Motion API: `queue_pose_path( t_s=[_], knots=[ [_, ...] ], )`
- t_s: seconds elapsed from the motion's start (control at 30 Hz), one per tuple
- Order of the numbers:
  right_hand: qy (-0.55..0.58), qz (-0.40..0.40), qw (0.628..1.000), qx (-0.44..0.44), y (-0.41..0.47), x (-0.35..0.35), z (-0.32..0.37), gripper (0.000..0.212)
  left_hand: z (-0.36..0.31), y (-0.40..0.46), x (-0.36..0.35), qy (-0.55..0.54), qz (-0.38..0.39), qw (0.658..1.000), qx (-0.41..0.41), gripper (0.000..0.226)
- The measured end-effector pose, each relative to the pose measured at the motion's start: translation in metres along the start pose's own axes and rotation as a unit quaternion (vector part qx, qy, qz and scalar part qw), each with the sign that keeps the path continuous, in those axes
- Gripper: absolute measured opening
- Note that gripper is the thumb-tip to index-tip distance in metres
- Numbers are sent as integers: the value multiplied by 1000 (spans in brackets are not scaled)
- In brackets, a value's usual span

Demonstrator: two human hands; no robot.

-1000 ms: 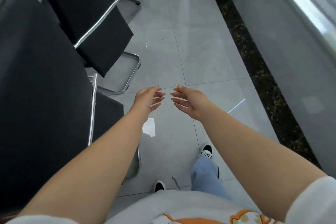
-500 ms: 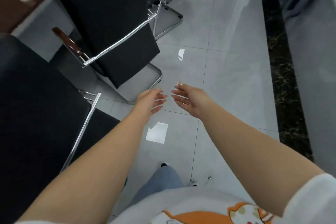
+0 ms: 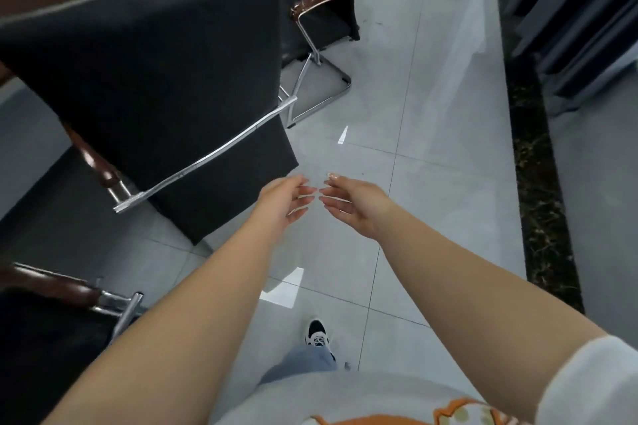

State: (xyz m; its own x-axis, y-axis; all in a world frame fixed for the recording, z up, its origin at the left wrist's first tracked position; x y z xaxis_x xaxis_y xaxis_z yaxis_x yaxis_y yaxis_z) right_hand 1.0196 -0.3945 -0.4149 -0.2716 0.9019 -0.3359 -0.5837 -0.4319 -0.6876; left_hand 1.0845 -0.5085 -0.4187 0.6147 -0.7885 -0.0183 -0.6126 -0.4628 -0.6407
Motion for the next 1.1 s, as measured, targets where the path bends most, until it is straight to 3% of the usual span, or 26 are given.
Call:
queue_pose_path(
  t_s=[0.43, 0.6, 0.8, 1.1],
  knots=[
    [-8, 24, 999, -24, 152, -26, 139, 15, -109, 157, -50, 0, -6, 1000, 15, 17],
    [-54, 46, 996, -45, 222, -20, 193, 16, -139, 224, -79, -30, -54, 998, 30, 25],
    [-213, 86, 971, -71, 313, -19, 284, 15, -199, 296, -132, -93, -122, 986, 61, 25],
    [-256, 155, 947, -117, 402, -66, 342, 16, -254, 360, -123, -169, -227, 957, 61, 26]
  ],
)
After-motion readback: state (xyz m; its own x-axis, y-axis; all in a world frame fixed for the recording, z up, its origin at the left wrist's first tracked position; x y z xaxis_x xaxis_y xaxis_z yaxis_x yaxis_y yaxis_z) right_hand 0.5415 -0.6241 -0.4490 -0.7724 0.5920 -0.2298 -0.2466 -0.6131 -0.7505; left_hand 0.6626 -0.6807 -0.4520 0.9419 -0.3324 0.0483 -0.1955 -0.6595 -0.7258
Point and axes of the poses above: each hand's wrist, its own y-axis towards the middle knuckle, its own x-axis out of the back of the hand, z = x × y, the point moved 4 cm from there along y, towards the middle knuckle, and after that the axes turned 7 degrees about y, right-handed, at the moved point
